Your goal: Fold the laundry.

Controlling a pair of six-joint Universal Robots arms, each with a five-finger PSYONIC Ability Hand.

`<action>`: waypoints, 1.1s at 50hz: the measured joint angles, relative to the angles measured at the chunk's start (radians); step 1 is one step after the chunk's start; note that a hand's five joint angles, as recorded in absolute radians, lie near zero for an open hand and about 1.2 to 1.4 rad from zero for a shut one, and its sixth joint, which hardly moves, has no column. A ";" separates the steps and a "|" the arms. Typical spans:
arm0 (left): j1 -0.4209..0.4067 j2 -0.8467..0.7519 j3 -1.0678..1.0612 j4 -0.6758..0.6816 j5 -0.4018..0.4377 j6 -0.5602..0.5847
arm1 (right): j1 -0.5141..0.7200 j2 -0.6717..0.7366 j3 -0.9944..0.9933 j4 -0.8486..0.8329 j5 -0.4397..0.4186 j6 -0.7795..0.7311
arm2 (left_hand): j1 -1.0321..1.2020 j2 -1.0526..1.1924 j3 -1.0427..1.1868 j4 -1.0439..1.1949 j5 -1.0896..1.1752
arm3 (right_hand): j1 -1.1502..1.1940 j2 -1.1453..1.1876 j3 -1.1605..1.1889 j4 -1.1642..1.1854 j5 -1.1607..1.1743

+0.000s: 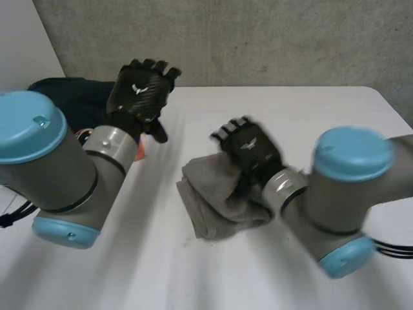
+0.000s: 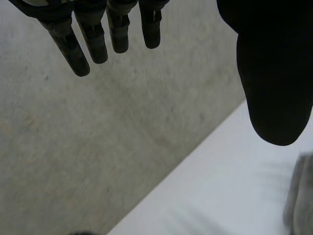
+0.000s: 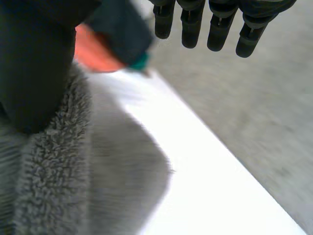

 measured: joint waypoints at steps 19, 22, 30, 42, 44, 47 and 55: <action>-0.272 -0.424 0.370 -0.331 -0.211 -0.167 | -0.130 0.118 -0.200 0.341 -0.053 0.253 | 0.000 0.000 0.000 0.000 0.000 | 0.000 0.000 0.000 0.000 0.000; -0.274 -0.465 0.384 -0.360 -0.256 -0.166 | -0.129 0.164 -0.228 0.368 -0.079 0.255 | 0.000 0.000 0.000 0.000 0.000 | 0.000 0.000 0.000 0.000 0.000; -0.260 -0.481 0.355 -0.391 -0.339 -0.151 | -0.126 0.234 -0.263 0.386 -0.099 0.232 | 0.000 0.000 0.000 0.000 0.000 | 0.000 0.000 0.000 0.000 0.000; -0.219 -0.354 0.312 -0.424 -0.287 -0.096 | -0.134 0.124 -0.202 0.374 -0.016 0.127 | 0.000 0.000 0.000 0.000 -0.001 | 0.000 0.000 0.000 0.000 -0.003; -0.204 -0.322 0.322 -0.421 -0.235 -0.092 | -0.137 0.091 -0.156 0.349 0.008 0.126 | 0.000 0.000 0.000 0.000 -0.001 | 0.000 0.000 0.000 0.000 -0.003; -0.174 -0.281 0.340 -0.415 -0.132 -0.091 | -0.141 0.054 -0.086 0.309 0.033 0.132 | 0.000 0.000 0.000 0.000 -0.001 | 0.000 0.000 0.000 0.000 -0.004; -0.084 -0.197 0.406 -0.417 0.332 -0.099 | -0.158 0.006 0.115 0.210 -0.010 0.218 | 0.000 0.000 0.000 0.000 -0.001 | 0.000 0.000 0.000 0.000 -0.003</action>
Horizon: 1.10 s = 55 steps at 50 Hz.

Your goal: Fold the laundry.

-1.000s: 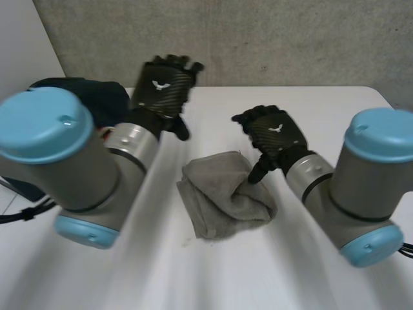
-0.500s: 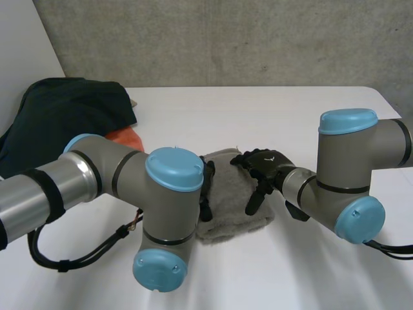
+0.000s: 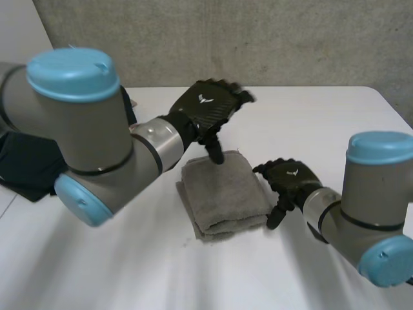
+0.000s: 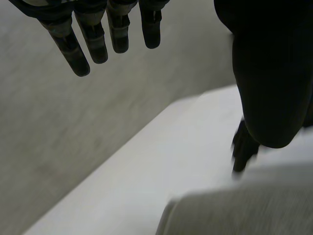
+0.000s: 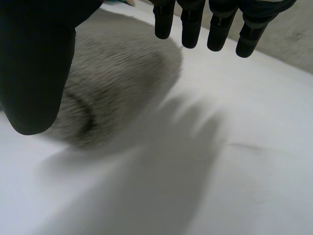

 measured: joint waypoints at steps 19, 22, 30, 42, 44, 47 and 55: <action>-0.008 -0.004 0.019 -0.026 0.202 -0.004 | 0.009 0.184 -0.068 -0.151 -0.070 0.143 | 0.000 0.000 0.000 0.000 0.000 | 0.572 0.758 0.813 0.904 0.788; -0.013 -0.005 0.018 -0.025 0.199 -0.004 | 0.005 0.202 -0.085 -0.175 -0.042 0.144 | 0.000 0.000 0.000 0.000 0.000 | 0.571 0.798 0.858 0.977 0.863; -0.013 0.002 0.029 -0.022 0.193 -0.004 | -0.054 0.177 -0.170 -0.287 0.039 0.146 | 0.000 0.000 0.000 0.000 0.000 | 0.571 0.876 0.903 0.985 0.889; -0.021 0.010 0.059 -0.019 0.158 -0.014 | -0.359 0.512 -0.765 -0.185 0.102 0.107 | 0.000 0.000 0.000 0.000 0.000 | 0.571 0.888 0.927 0.986 0.889; -0.023 0.012 0.064 -0.019 0.156 -0.016 | -0.393 0.578 -0.878 -0.169 0.118 0.099 | 0.000 0.000 0.000 0.000 0.000 | 0.571 0.888 0.933 0.986 0.889; -0.028 0.013 0.071 -0.018 0.155 -0.020 | -0.442 0.688 -1.072 -0.126 0.138 0.077 | 0.000 0.000 0.000 0.000 0.000 | 0.571 0.895 0.939 0.986 0.889; -0.041 0.012 0.076 -0.019 0.146 -0.023 | -0.522 0.859 -1.384 -0.016 0.140 0.034 | 0.000 0.000 0.000 0.000 0.000 | 0.399 0.476 0.519 0.529 0.490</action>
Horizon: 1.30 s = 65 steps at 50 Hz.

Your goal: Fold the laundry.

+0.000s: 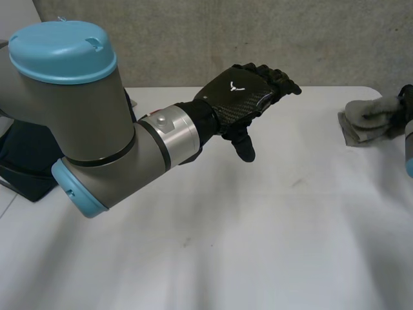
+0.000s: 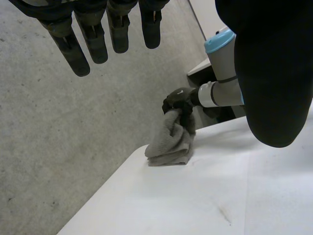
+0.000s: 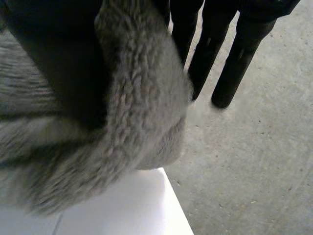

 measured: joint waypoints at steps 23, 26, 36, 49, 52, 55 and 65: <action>-0.001 0.006 -0.010 0.000 -0.027 -0.009 | -0.030 -0.318 0.452 -0.180 0.113 -0.445 | 0.000 0.000 0.000 0.000 0.000 | -0.401 -0.477 -0.520 -0.530 -0.491; 0.003 0.019 -0.007 0.002 -0.057 -0.017 | -0.016 -0.445 0.631 -0.283 0.059 -0.463 | 0.000 0.000 0.000 0.000 0.000 | -0.401 -0.477 -0.520 -0.530 -0.491; 0.193 0.109 0.043 0.045 -0.372 -0.018 | 0.119 -0.856 1.260 -0.394 -0.293 -0.464 | 0.000 0.000 0.000 0.000 0.000 | -0.401 -0.477 -0.520 -0.530 -0.491; 0.600 -0.188 0.141 0.127 -0.498 0.453 | 0.249 -1.053 1.556 -0.127 -0.364 -0.473 | 0.000 0.000 0.000 0.000 0.000 | -0.401 -0.477 -0.520 -0.530 -0.491; 0.648 -0.328 0.191 0.170 -0.476 0.536 | 0.252 -1.053 1.575 -0.118 -0.361 -0.473 | 0.000 0.000 0.000 0.000 0.000 | -0.401 -0.477 -0.520 -0.530 -0.491; 0.675 -0.419 0.228 0.191 -0.445 0.565 | 0.253 -1.051 1.583 -0.118 -0.359 -0.473 | 0.001 0.002 0.001 0.002 0.000 | -0.401 -0.477 -0.520 -0.530 -0.491; 0.676 -0.463 0.276 0.259 -0.337 0.428 | 0.249 -1.053 1.592 -0.125 -0.344 -0.472 | 0.903 0.931 0.896 0.953 0.842 | -0.401 -0.477 -0.520 -0.530 -0.491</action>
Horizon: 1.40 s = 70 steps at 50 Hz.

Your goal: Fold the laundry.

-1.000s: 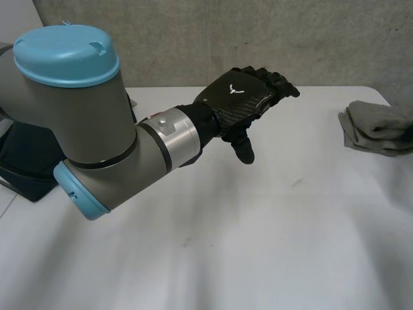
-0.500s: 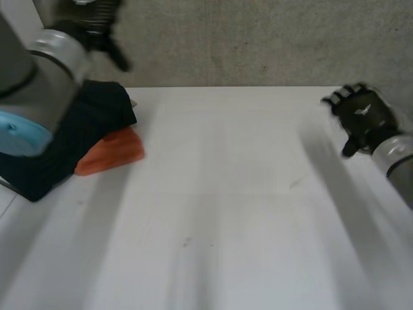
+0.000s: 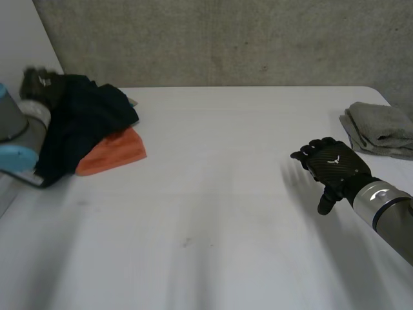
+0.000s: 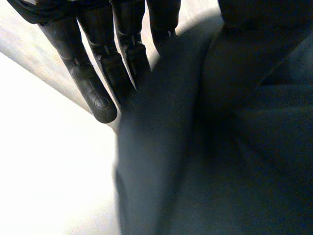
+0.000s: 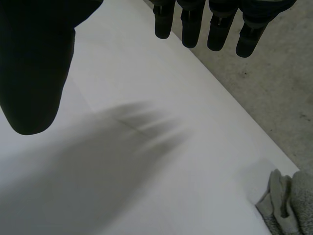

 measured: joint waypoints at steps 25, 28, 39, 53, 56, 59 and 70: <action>-0.607 0.446 -0.433 0.019 -0.031 -0.578 | -0.015 -0.071 0.006 -0.002 0.023 0.020 | -0.015 0.010 0.037 0.009 0.068 | 0.000 0.000 0.000 0.000 0.000; -0.693 0.291 -0.371 -0.037 -0.098 -0.567 | -0.015 -0.072 0.008 -0.003 0.049 0.030 | -0.582 -0.567 -0.517 -0.570 -0.484 | 0.000 0.000 0.000 0.000 0.000; -0.716 0.278 -0.324 -0.125 -0.181 -0.551 | -0.019 -0.088 0.013 0.003 0.104 0.073 | -0.808 -0.843 -0.812 -0.866 -0.786 | 0.000 0.000 0.000 0.000 0.000; -0.416 0.456 -0.427 -0.124 -0.044 -0.355 | 0.094 -0.164 0.055 0.067 0.101 0.168 | -0.808 -0.843 -0.812 -0.866 -0.786 | 0.000 0.000 0.000 0.000 0.000; -0.350 0.400 -0.411 -0.125 0.012 -0.250 | 0.157 -0.160 0.063 0.072 0.102 0.228 | -0.808 -0.843 -0.812 -0.866 -0.786 | 0.000 0.000 0.000 0.000 0.000; -0.314 0.351 -0.391 -0.125 0.050 -0.186 | 0.206 -0.144 0.068 0.069 0.102 0.259 | -0.808 -0.843 -0.812 -0.866 -0.786 | 0.000 0.000 0.000 0.000 0.000; -0.252 0.096 -0.213 -0.133 0.208 -0.084 | 0.378 0.045 0.056 -0.064 0.185 0.280 | -0.808 -0.843 -0.812 -0.866 -0.784 | 0.000 0.000 0.000 0.000 0.000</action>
